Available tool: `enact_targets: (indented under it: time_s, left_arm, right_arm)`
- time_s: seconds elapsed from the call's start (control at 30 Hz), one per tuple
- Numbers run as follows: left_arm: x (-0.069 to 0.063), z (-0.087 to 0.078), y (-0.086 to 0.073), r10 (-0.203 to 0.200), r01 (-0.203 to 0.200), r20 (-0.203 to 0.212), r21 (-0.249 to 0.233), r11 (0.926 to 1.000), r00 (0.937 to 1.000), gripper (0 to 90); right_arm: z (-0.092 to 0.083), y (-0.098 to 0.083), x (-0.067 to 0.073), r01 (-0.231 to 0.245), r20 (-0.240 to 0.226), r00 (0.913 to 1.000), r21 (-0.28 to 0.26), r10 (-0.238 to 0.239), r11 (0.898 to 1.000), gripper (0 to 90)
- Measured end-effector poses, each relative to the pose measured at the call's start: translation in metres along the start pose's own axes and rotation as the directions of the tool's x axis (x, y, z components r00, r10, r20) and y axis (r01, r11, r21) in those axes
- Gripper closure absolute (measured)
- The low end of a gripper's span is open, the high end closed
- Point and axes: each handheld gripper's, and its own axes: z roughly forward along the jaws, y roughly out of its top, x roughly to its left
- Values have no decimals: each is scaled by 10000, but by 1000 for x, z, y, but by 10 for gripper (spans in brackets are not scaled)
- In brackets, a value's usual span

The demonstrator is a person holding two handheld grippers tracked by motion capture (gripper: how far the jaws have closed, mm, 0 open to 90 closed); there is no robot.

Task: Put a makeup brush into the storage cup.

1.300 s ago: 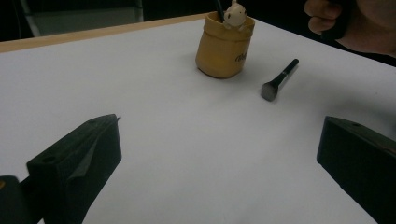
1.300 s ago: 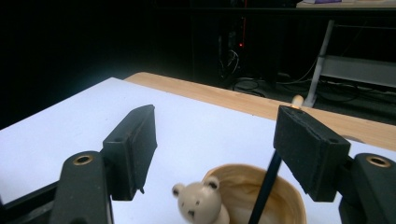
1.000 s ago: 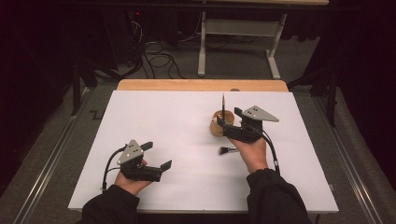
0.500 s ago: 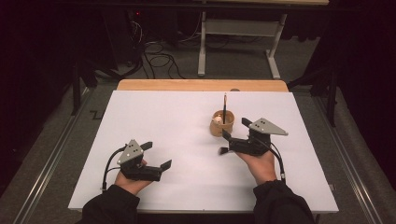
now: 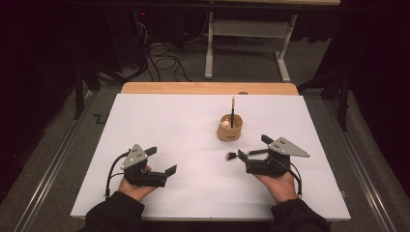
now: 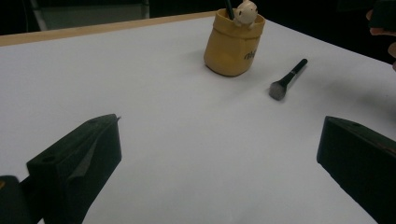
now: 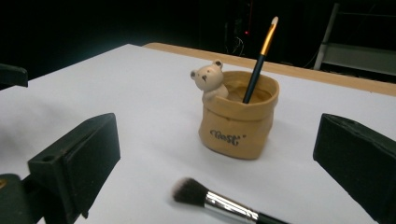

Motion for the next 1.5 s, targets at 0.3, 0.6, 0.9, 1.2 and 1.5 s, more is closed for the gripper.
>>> enact_targets:
  time_s: [0.3, 0.6, 0.9, 1.2, 1.5]
  left_arm:
    - [0, -1, 0, -95, 95, 52, -63, 9999, 9999, 6]
    - [0, -1, 0, -148, 148, 34, -108, 9998, 9999, 5]
    - [-2, -2, 1, 5, -5, 15, -150, 9999, 10000, 5]
    - [0, -1, -1, -184, 184, 31, -148, 9997, 9998, 5]
    - [-2, -2, 0, -152, 155, 187, -173, 9997, 9997, 5]
  right_arm:
    - [-25, -13, -5, -177, 80, 9998, -236, 179, 9996, 4]
    - [-36, -19, -15, -338, 410, 9986, -172, 345, 9993, 4]
    - [-35, -21, -14, -60, 417, 9991, -23, 61, 10000, 4]
    - [-33, -21, -19, -116, 562, 9984, 107, 110, 9999, 4]
    - [-27, -32, -25, -244, 899, 9959, 1502, 109, 9884, 4]
